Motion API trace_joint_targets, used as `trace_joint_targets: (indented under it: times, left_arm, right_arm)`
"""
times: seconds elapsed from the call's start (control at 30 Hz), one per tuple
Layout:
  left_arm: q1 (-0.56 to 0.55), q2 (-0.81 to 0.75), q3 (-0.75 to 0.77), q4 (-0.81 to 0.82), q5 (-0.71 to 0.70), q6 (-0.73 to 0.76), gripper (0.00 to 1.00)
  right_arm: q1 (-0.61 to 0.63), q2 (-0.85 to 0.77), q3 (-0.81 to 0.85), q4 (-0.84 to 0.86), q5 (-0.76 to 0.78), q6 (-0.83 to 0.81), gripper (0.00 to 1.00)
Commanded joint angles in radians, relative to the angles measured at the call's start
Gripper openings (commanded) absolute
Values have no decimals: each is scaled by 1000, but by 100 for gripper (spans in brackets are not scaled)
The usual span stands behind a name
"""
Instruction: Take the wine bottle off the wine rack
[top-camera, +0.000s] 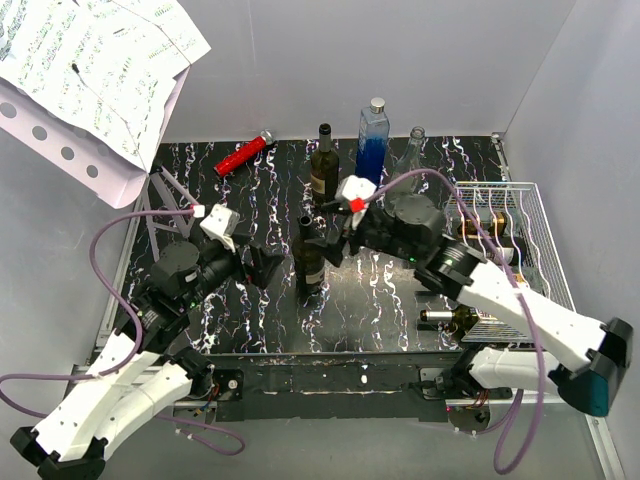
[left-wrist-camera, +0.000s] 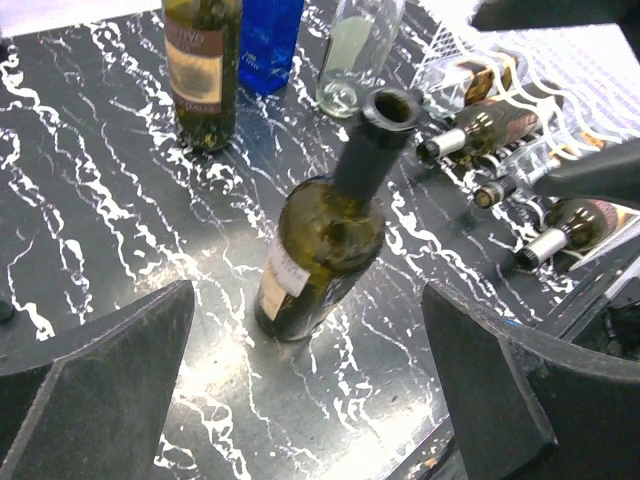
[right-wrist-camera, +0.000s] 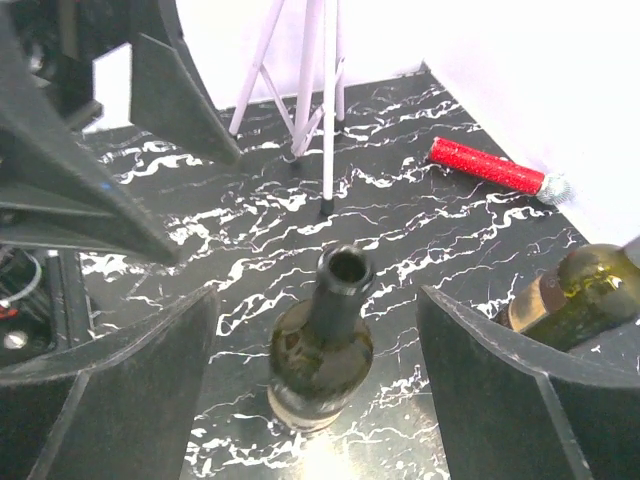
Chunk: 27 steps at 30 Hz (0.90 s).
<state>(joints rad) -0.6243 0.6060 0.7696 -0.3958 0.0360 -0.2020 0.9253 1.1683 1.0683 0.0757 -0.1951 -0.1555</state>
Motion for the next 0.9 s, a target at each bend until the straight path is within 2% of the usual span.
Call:
trace_joint_targets:
  times: [0.0, 0.17, 0.27, 0.43, 0.57, 0.67, 0.87]
  left_arm:
    - [-5, 47, 89, 12, 39, -20, 98]
    - [-6, 129, 131, 15, 38, 21, 97]
    - [-8, 184, 161, 26, 38, 21, 94]
    - [-40, 271, 204, 60, 6, 18, 88]
    - [-86, 354, 250, 64, -22, 18, 83]
    - [-129, 396, 261, 89, -87, 9, 80]
    - [-166, 463, 293, 97, -169, 0, 61]
  right_arm:
    - [4, -134, -27, -111, 83, 137, 87]
    - [4, -260, -86, -212, 218, 319, 87]
    - [6, -334, -126, -231, 246, 365, 87]
    - [6, -420, -172, -260, 226, 343, 88]
    - [4, -455, -180, -316, 270, 338, 87]
    - [4, -479, -194, -335, 264, 330, 87]
    - [4, -529, -235, -336, 232, 329, 86]
